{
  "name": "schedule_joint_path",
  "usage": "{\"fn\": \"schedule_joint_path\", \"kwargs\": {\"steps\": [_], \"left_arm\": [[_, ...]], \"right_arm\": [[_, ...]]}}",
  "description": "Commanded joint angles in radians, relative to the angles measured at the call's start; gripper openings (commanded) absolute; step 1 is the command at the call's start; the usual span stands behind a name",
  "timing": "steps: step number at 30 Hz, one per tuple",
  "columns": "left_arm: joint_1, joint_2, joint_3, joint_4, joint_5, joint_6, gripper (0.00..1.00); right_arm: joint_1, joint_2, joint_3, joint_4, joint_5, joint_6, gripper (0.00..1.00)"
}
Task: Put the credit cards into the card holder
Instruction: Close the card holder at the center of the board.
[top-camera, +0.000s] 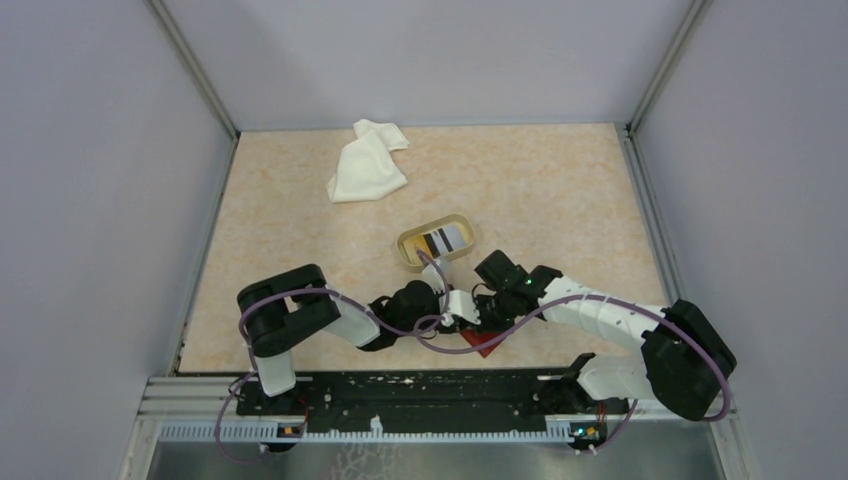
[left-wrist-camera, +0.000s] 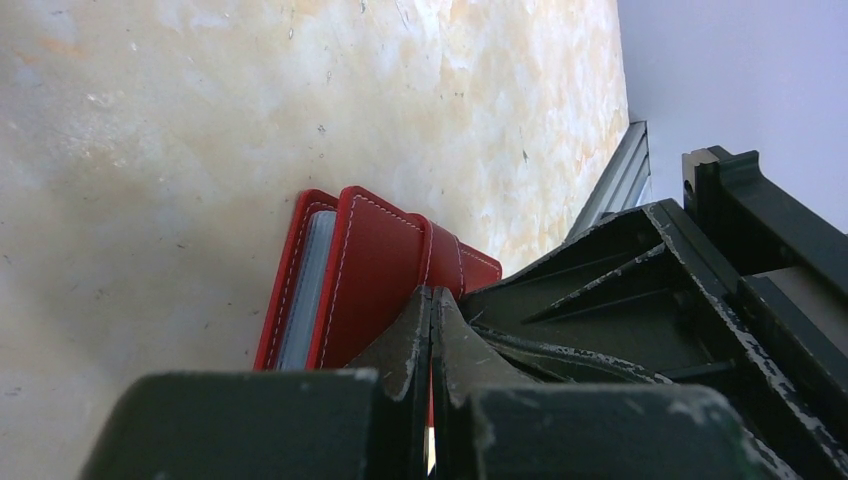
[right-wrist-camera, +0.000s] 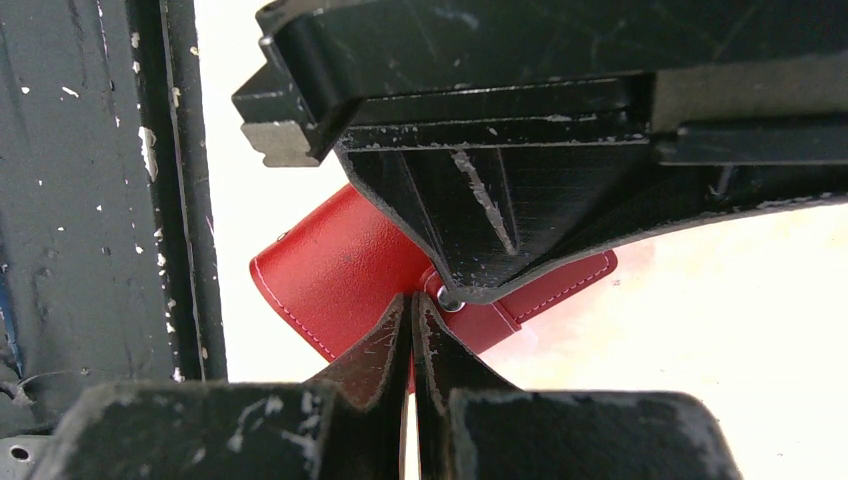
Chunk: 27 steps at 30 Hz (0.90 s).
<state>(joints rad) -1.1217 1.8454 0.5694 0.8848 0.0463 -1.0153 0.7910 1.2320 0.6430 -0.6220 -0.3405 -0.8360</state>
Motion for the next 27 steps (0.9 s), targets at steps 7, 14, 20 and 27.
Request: {"fn": "schedule_joint_path", "kwargs": {"steps": [7,14,20,27], "left_arm": [[-0.027,0.076,-0.037,-0.257,0.009,0.031,0.00],[-0.027,0.077,-0.037,-0.261,0.001,0.033,0.00],[-0.027,0.083,-0.033,-0.255,0.004,0.036,0.00],[-0.027,0.080,-0.039,-0.244,0.005,0.036,0.00]], "right_arm": [[-0.066,-0.057,0.042,-0.010,-0.134,-0.022,0.15],[-0.129,-0.131,0.061,-0.052,-0.257,-0.047,0.25],[-0.134,-0.103,0.044,0.035,-0.168,0.002,0.25],[-0.094,-0.038,0.044,0.046,-0.103,0.006,0.16]]}}
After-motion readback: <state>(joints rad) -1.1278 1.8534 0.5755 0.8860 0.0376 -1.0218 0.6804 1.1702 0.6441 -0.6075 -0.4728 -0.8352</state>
